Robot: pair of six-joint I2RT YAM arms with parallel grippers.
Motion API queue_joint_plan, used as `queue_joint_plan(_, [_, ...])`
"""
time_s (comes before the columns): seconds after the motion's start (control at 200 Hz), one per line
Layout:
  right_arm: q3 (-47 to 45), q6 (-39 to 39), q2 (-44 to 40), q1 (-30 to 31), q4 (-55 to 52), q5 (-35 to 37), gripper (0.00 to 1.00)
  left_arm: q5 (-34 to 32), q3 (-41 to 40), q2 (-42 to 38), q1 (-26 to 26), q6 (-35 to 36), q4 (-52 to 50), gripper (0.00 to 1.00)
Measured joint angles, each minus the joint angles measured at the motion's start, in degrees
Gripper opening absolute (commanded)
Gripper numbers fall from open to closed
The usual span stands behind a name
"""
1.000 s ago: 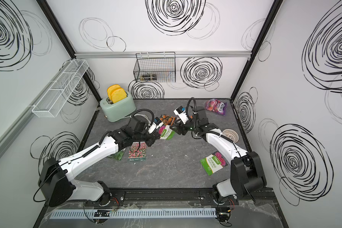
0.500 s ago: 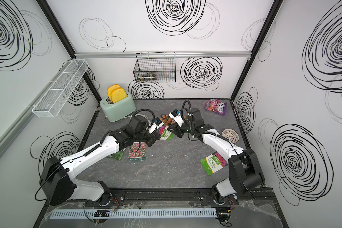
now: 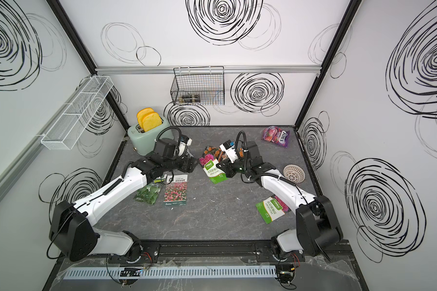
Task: Arrange the seed packets in a row
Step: Pick up the seed packet from the center of the board, then place the seed packet at the center of the board.
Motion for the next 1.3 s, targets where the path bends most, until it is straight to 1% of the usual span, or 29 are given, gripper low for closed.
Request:
queue_joint_plan(0.13, [-4.46, 11.39, -1.25, 2.51, 3.26, 3.39, 0.0, 0.37, -3.98, -3.52, 5.81, -8.7, 1.05, 0.81])
queue_joint_plan(0.275, [-5.77, 22.99, 0.35, 7.32, 5.2, 7.1, 0.0, 1.42, -8.87, -6.64, 9.35, -15.52, 0.92, 0.84])
queue_joint_plan(0.44, [-4.48, 32.22, 6.16, 11.43, 6.91, 9.86, 0.0, 2.84, -13.49, -8.83, 12.48, -20.06, 0.5, 0.86])
queue_joint_plan(0.595, [-4.28, 38.36, 12.33, 12.76, 7.82, 12.11, 0.0, 4.17, -17.11, -12.04, 15.82, -22.43, 0.13, 0.87])
queue_joint_plan(0.77, [-4.26, 43.21, 17.09, 12.87, 10.1, 13.94, 0.0, 4.76, -18.01, -14.23, 16.28, -23.61, 0.42, 0.87])
queue_joint_plan(0.941, [-2.64, 46.03, 21.42, 12.87, 11.02, 15.1, 0.0, 5.25, -19.23, -14.45, 16.17, -24.24, 0.46, 0.87])
queue_joint_plan(1.106, [-0.48, 46.71, 24.06, 13.0, 10.71, 16.55, 0.0, 5.27, -19.54, -14.45, 15.8, -24.55, 0.5, 0.87])
queue_joint_plan(1.301, [0.61, 46.93, 24.55, 13.57, 9.9, 17.94, 0.0, 5.14, -20.28, -14.45, 15.06, -24.87, 0.83, 0.87])
